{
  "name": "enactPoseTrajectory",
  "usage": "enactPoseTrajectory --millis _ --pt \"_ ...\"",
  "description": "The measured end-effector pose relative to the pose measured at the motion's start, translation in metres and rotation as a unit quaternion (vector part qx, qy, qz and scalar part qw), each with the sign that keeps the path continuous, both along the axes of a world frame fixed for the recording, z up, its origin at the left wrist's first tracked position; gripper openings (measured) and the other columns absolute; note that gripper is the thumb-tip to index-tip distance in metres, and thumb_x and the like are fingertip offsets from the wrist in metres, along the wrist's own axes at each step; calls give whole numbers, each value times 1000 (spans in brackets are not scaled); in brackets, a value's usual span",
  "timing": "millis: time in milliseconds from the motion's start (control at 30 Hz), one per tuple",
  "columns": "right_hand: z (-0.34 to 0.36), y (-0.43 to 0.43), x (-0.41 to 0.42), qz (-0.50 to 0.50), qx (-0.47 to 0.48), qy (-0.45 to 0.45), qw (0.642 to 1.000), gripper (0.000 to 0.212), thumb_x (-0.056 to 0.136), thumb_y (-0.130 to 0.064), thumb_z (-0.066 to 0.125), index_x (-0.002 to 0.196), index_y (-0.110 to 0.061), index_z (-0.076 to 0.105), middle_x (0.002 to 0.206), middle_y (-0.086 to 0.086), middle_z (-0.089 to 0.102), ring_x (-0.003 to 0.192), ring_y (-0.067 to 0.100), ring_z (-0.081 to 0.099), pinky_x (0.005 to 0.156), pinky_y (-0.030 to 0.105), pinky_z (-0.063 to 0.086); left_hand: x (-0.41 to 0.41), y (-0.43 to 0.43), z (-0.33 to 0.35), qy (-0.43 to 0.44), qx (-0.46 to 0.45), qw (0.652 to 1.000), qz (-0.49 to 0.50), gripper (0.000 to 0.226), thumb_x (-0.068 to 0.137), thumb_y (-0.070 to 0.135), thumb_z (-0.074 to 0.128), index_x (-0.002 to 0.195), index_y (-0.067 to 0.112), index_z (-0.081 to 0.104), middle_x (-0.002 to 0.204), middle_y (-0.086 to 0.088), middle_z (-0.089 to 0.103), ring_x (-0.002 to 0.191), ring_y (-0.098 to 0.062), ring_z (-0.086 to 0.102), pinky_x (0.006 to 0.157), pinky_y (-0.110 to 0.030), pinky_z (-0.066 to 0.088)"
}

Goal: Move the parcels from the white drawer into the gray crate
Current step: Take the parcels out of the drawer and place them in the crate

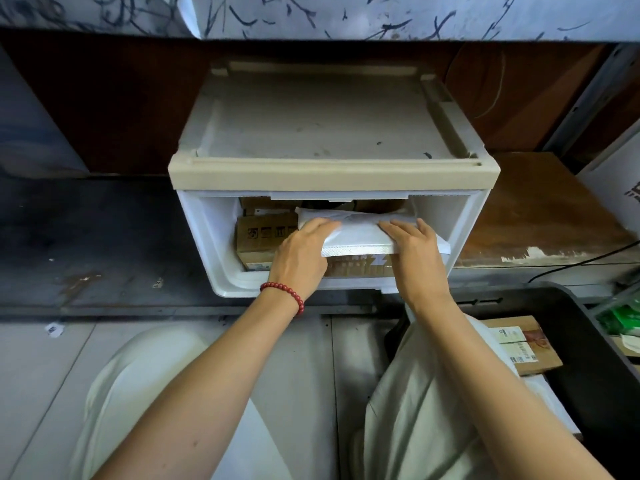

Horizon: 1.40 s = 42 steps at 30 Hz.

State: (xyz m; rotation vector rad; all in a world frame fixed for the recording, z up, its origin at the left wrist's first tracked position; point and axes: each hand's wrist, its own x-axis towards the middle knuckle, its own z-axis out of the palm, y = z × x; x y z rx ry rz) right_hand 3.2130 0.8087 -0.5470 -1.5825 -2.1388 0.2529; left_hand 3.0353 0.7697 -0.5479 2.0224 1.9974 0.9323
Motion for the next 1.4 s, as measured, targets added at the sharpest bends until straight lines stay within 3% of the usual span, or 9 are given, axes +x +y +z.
enactPoseTrajectory --millis 167,300,500,667,800,1033,1167,1300,1400 --pt "1 -22 -5 33 65 57 996 51 89 8 53 135 -14 56 140 7 53 140 32 31 105 48 39 -8 -35 14 48 21 998 24 64 82 -10 51 135 26 53 137 7 52 110 -19 59 85 -28 49" --pt "4 -37 -1 47 155 95 982 47 81 -1 71 126 -12 62 132 8 57 128 26 45 102 28 37 -22 -64 26 95 67 992 56 57 77 -2 59 125 29 59 124 9 59 88 -25 65 62 -32 51" --pt "17 -44 0 21 83 256 963 68 76 -8 78 136 -14 47 134 5 50 121 12 46 103 24 41 -59 -104 42 137 106 981 84 62 66 -9 67 118 24 62 113 3 64 73 -27 66 50 -30 50" --pt "9 -38 -3 171 27 267 948 47 76 3 71 115 -24 66 123 -10 59 117 6 54 98 22 44 -78 -129 40 86 86 991 63 59 71 -10 62 119 26 63 117 9 61 79 -11 54 58 -15 43" --pt "7 -46 -18 131 -7 281 951 24 88 -11 66 97 -33 65 86 -27 62 85 10 61 74 26 47 -86 -136 34 -61 69 994 62 32 86 16 68 111 32 59 107 13 59 89 -3 55 71 -11 46" --pt "4 -48 -24 93 -56 307 945 18 88 -27 67 104 -19 66 88 2 69 89 27 64 84 48 52 -94 -134 33 -150 53 974 161 66 79 27 75 134 22 38 108 6 61 93 -6 61 69 -10 45" --pt "5 -48 -21 100 -68 326 938 13 88 -30 68 98 -23 66 89 8 70 86 37 62 81 51 51 -90 -127 29 -158 5 976 153 57 81 39 71 129 24 45 122 5 60 109 -9 57 89 -34 53" --pt "7 -49 -19 112 -90 333 932 21 88 -32 66 100 -46 56 91 -27 67 91 9 64 83 38 53 -85 -121 26 -182 -5 974 135 56 84 39 67 131 20 44 126 1 57 111 -16 58 88 -36 54" --pt "3 -51 -16 108 -98 320 936 29 88 -40 64 115 -35 55 98 -28 64 95 3 61 85 32 51 -81 -119 23 -174 -12 975 136 44 92 31 60 131 17 46 126 -1 57 110 -14 55 85 -28 46"
